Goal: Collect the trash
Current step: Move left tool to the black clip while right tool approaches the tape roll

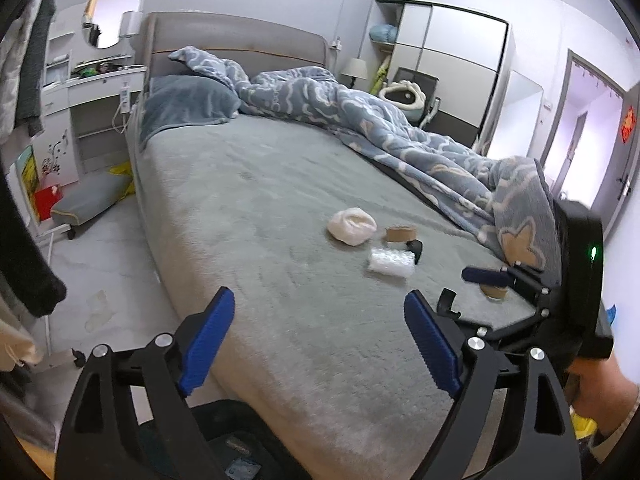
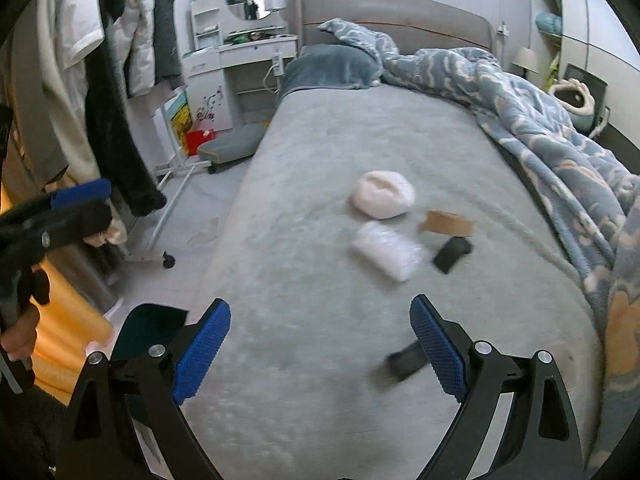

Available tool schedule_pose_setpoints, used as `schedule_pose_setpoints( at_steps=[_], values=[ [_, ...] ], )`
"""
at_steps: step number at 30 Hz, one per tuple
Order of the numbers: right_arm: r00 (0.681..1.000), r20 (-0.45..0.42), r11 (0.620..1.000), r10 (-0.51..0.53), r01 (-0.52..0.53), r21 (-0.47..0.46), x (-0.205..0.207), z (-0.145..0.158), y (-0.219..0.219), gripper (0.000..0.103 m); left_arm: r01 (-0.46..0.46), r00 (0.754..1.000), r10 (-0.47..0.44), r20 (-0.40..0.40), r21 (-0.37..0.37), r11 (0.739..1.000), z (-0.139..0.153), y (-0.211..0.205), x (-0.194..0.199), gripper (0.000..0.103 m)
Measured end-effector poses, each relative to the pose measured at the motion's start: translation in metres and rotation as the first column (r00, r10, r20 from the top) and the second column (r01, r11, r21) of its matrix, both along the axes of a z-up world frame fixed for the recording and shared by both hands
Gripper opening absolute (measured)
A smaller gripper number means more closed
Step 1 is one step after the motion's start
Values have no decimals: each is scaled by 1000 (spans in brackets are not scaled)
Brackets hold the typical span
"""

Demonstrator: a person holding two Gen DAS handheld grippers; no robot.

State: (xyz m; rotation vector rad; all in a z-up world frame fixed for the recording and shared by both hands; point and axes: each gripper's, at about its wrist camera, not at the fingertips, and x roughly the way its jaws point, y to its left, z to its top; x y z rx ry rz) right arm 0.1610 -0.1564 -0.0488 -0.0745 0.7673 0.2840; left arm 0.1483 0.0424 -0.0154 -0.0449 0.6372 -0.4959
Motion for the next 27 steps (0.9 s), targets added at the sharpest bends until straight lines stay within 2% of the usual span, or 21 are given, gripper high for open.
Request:
schedule_pose_setpoints(
  at_steps=[15,27],
  values=[
    [996,-8,996,-83,83,-16,13,-8,-80,93,133,991,-133,-32,13,991,-24,-77,15,90],
    [993,-42,993,-106,104,-46,13,-25,-132,93,245,968,-241,-71,57,968,-54,-146,21,90]
  ],
)
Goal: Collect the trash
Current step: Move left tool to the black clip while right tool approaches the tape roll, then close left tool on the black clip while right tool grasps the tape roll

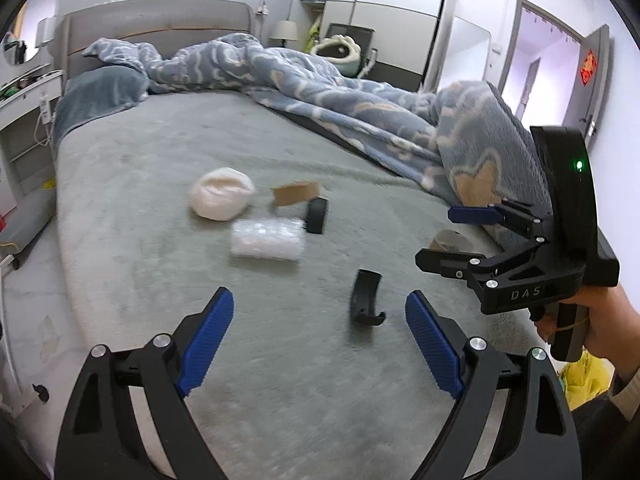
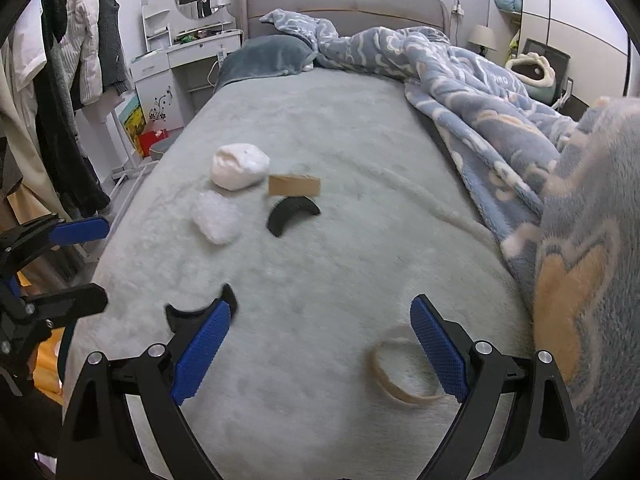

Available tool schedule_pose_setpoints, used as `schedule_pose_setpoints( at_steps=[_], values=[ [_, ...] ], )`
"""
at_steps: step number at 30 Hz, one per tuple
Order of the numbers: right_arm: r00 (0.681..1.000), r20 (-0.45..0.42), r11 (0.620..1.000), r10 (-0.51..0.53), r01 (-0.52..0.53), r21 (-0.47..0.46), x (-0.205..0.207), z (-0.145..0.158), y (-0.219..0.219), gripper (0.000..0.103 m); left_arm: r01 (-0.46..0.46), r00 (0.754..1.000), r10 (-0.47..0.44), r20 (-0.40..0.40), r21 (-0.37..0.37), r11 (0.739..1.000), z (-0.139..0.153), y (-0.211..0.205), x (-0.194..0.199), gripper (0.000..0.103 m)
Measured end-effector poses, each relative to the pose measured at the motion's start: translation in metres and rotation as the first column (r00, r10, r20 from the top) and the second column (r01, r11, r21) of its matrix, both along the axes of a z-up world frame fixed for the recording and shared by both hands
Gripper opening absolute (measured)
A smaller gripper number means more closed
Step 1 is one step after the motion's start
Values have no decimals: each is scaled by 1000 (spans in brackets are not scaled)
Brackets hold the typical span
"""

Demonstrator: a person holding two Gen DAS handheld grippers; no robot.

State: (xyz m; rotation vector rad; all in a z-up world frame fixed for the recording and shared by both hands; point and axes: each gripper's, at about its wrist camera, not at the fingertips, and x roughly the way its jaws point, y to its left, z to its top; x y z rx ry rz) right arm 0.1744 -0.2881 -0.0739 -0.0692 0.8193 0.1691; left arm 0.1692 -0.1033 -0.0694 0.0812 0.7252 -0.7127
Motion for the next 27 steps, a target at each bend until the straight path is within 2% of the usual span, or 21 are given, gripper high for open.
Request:
schedule_pose_setpoints(
  at_steps=[6,10,14,19,23,27],
  values=[
    [1000,-18,1000,18,-18,-17,-1,-10,-17,93,40,999,-40,-16,16,999,-18,-32,6,89],
    [999,-14,999,35,-35,-11,-1,-18,-31,93,48,998,-49,-44,-11,999,-25,-45,11,89],
    [999,-20,999,49,-49,-18,-2,-25,-43,93,61,997,-60,-46,17,998,-35,-58,14,84],
    [995,-11,995,101,-101,-14,-6,-27,-48,93,75,996,-74,-52,18,997,-41,-70,18,80],
    [991,-13,992,130,-129,8,-4,-29,-52,93,61,997,-58,-60,55,997,-49,-80,23,63],
    [989,-25,989,145,-144,33,-1,-33,-57,93,49,997,-45,-67,58,997,-53,-85,29,58]
  ],
)
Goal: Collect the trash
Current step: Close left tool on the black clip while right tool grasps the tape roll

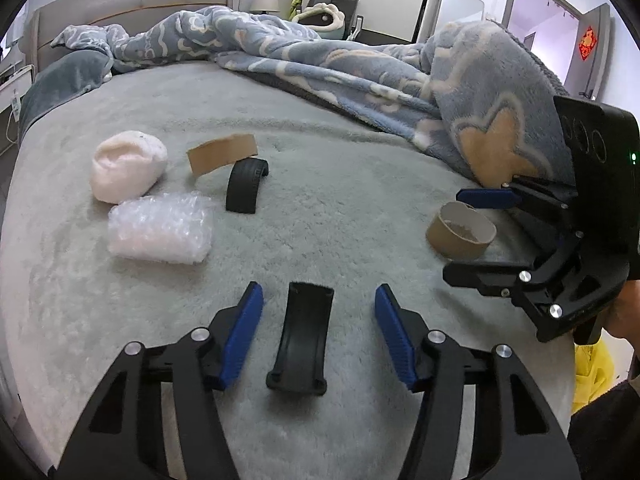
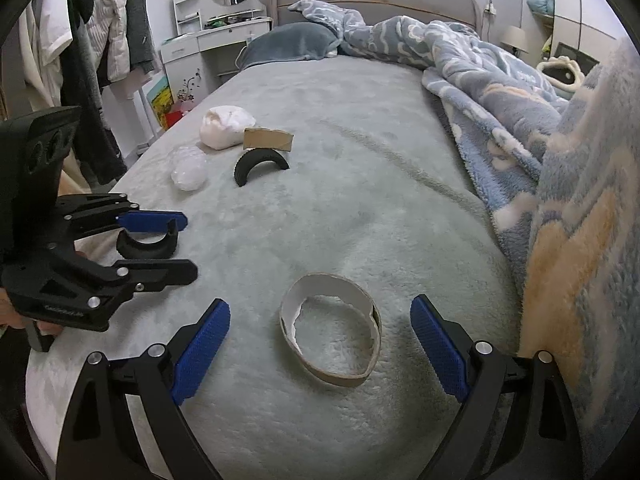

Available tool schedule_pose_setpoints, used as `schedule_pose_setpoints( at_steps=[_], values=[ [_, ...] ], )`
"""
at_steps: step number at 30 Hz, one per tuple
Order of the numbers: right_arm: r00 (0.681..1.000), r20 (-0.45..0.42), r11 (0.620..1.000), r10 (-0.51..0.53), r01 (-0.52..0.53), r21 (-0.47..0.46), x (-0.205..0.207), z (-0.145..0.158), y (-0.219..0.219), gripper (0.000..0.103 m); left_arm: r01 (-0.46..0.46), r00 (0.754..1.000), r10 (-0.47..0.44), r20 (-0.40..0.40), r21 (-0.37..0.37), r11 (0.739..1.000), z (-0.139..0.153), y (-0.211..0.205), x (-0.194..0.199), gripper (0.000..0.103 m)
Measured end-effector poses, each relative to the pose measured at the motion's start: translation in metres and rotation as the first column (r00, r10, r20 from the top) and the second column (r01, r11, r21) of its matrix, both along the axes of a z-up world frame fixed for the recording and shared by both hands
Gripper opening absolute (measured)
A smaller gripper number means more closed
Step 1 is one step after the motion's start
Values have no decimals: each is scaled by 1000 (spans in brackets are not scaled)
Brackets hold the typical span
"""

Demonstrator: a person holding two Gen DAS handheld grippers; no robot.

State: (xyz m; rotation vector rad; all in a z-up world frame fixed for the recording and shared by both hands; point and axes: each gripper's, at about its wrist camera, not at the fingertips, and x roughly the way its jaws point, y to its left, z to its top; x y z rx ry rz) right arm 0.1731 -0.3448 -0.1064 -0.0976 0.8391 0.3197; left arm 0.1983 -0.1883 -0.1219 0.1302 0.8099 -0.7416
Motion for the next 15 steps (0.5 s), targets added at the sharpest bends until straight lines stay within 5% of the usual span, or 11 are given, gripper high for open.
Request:
schedule_pose_setpoints(
  at_steps=[3,5,15],
  values=[
    [1000,-13,1000,11,-11,15,2,-2,-1,92,-14,1000,14,-14,-4,1000,-3,-2,6,51],
    [1000,-20,1000,5,-4,26,5,-2,-4,77,-23,999,23,-22,-8,1000,-4,-2,10,46],
    [999,-38,999,25,-24,27,12,-6,-7,45,-59,997,58,-51,-16,998,-8,-3,22,23]
  ],
)
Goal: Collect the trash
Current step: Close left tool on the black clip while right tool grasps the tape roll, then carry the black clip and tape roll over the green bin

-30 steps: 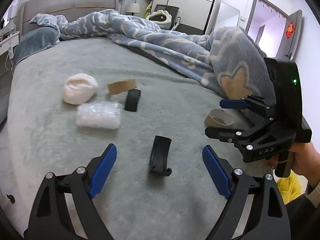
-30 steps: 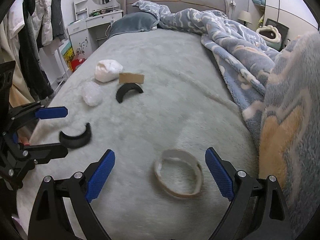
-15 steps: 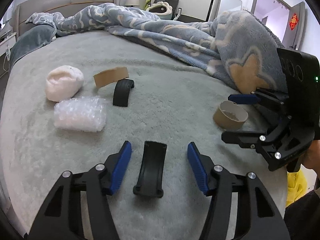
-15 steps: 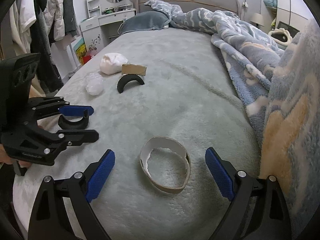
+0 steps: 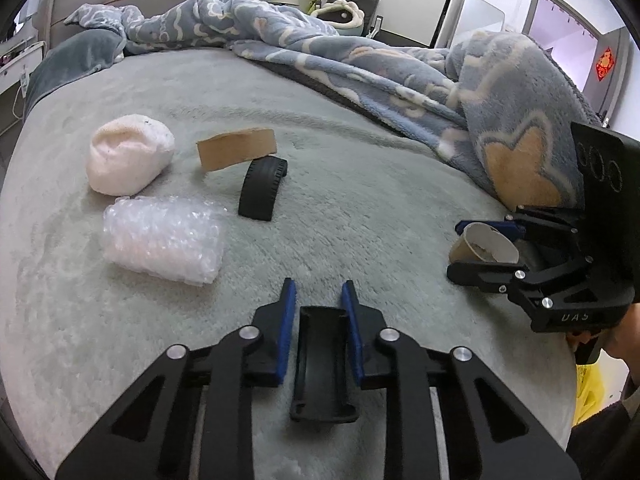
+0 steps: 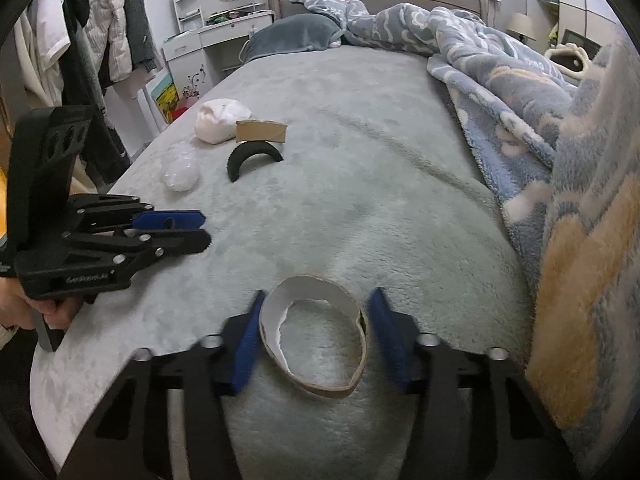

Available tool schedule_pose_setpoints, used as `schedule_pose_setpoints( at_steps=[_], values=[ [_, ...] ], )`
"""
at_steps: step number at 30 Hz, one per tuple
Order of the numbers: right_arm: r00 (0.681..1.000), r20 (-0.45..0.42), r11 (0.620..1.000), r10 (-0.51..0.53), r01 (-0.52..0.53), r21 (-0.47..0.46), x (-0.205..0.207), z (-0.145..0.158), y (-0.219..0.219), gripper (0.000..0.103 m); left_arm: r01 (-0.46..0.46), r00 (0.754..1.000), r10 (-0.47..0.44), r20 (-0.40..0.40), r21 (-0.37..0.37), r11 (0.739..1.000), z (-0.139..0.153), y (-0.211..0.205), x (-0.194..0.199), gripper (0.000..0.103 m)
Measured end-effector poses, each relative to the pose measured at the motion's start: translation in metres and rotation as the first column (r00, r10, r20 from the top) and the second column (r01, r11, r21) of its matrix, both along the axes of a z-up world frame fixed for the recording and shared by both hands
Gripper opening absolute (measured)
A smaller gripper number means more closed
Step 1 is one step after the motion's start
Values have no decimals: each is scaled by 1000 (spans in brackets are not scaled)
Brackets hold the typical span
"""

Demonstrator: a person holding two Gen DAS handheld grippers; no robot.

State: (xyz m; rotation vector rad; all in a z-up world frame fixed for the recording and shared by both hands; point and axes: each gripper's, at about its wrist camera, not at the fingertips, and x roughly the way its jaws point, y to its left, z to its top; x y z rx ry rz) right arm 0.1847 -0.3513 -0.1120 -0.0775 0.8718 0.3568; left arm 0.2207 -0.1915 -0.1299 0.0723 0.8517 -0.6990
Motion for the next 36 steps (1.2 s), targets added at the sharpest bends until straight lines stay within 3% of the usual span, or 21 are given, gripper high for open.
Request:
schedule_pose_setpoints(
  at_steps=[12,19,36],
  values=[
    [999,-5,999,-38,37,-15,1,13,9,44,5,1000,-6,26,18,1000,10,0,-7,21],
    [998,3,998,-57,57,-14,-3,26,24,44,-34,999,34,19,-15,999,21,20,-11,21],
    [999,16,999,-39,40,-12,-28,41,71,44,-75,997,75,26,22,997,40,68,-43,21]
  ],
)
